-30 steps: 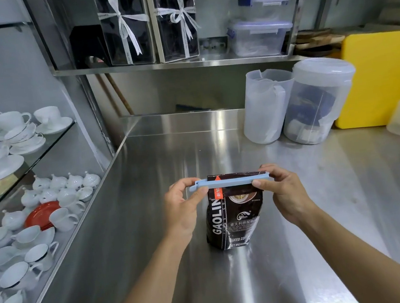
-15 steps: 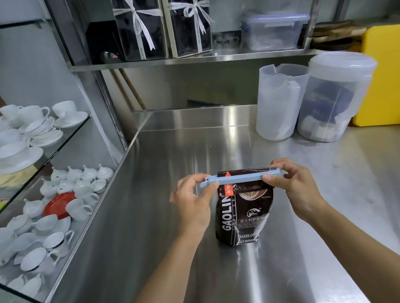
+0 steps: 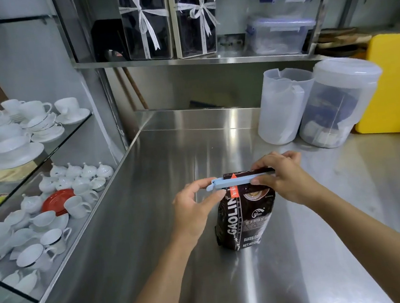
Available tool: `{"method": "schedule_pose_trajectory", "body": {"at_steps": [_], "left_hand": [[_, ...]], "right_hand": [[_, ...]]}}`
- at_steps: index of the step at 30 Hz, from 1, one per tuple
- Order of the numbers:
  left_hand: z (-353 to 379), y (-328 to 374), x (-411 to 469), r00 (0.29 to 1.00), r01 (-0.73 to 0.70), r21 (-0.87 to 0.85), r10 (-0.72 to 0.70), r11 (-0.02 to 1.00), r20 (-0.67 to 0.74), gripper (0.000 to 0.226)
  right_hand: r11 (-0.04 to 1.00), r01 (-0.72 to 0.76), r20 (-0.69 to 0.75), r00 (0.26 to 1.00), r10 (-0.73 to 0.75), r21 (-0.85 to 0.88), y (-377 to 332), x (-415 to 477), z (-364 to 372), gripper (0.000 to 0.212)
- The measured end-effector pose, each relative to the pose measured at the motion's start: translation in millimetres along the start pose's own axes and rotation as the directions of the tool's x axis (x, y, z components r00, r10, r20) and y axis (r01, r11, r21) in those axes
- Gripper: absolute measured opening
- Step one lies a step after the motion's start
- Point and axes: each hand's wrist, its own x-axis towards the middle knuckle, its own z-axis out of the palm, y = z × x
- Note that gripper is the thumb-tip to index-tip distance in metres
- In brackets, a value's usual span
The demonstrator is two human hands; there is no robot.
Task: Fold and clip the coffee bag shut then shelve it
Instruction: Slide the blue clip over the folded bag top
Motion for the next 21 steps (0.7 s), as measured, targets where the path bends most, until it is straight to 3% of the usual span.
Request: {"method": "schedule_pose_trajectory", "body": {"at_steps": [2, 4, 5, 9, 13, 16, 21], "left_hand": [[-4, -3, -2, 0.998, -0.058, 0.099, 0.061, 0.993, -0.021, 0.024], [-3, -7, -2, 0.975, -0.076, 0.332, 0.139, 0.940, -0.172, 0.008], [-1, -7, -1, 0.959, -0.073, 0.437, 0.183, 0.896, -0.215, 0.016], [0, -7, 3, 0.894, -0.169, 0.710, 0.410, 0.683, -0.182, 0.034], [8, -4, 1, 0.847, -0.217, 0.793, 0.513, 0.569, -0.136, 0.033], [14, -5, -2, 0.841, -0.192, 0.803, 0.517, 0.564, -0.161, 0.032], [11, -8, 1, 0.899, -0.172, 0.638, 0.385, 0.751, -0.211, 0.033]], "right_hand": [[1.000, 0.011, -0.046, 0.999, -0.011, -0.001, 1, -1, 5, 0.010], [1.000, 0.015, -0.085, 0.996, -0.015, 0.000, -2, -1, 12, 0.010], [1.000, 0.022, -0.095, 0.995, -0.022, -0.001, -3, -1, 15, 0.010], [0.998, 0.062, -0.127, 0.990, -0.060, 0.011, -4, -3, 18, 0.010], [0.999, 0.032, -0.147, 0.989, -0.027, 0.030, -3, -5, 17, 0.015], [0.999, 0.028, -0.158, 0.987, -0.022, 0.038, 0, -7, 16, 0.013], [0.991, 0.017, -0.153, 0.988, 0.004, 0.135, 1, -12, 13, 0.017]]}}
